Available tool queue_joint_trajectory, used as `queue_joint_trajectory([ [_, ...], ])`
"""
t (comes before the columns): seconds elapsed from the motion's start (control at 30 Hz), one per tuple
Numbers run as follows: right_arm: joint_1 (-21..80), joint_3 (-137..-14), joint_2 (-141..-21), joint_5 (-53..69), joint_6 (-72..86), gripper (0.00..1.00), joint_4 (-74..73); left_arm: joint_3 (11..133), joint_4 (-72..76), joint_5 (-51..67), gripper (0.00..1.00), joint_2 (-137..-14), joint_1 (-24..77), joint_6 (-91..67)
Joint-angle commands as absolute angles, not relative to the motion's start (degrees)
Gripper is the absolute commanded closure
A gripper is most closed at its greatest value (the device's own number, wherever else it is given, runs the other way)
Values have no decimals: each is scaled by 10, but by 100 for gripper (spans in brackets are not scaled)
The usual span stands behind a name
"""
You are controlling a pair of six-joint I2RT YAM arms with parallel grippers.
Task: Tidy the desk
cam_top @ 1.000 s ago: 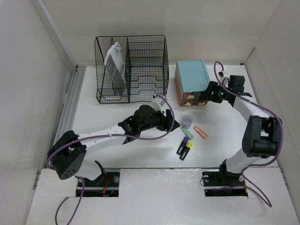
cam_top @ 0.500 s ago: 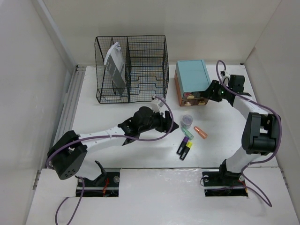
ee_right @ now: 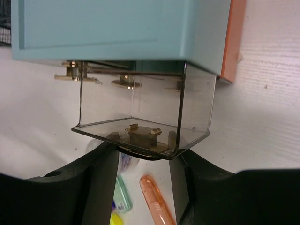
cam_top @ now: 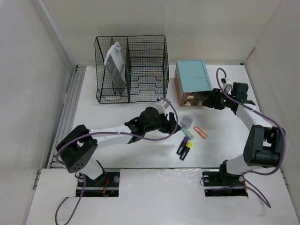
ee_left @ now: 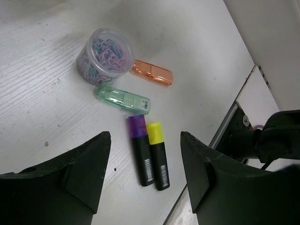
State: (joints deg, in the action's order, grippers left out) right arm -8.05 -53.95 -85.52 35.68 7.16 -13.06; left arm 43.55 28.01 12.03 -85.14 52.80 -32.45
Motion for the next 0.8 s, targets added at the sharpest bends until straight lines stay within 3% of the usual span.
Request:
queue_joint_trajectory([
  [0.0, -87, -518, -831, 368, 7, 66, -205, 475, 306, 127, 42, -855, 541, -306],
  [0.23, -109, -498, -810, 389, -29, 66, -257, 533, 286, 97, 36, -909, 553, -244],
  [0.77, -114, -515, -832, 417, -74, 69, -326, 763, 91, -63, 28, -1119, 570, -129],
])
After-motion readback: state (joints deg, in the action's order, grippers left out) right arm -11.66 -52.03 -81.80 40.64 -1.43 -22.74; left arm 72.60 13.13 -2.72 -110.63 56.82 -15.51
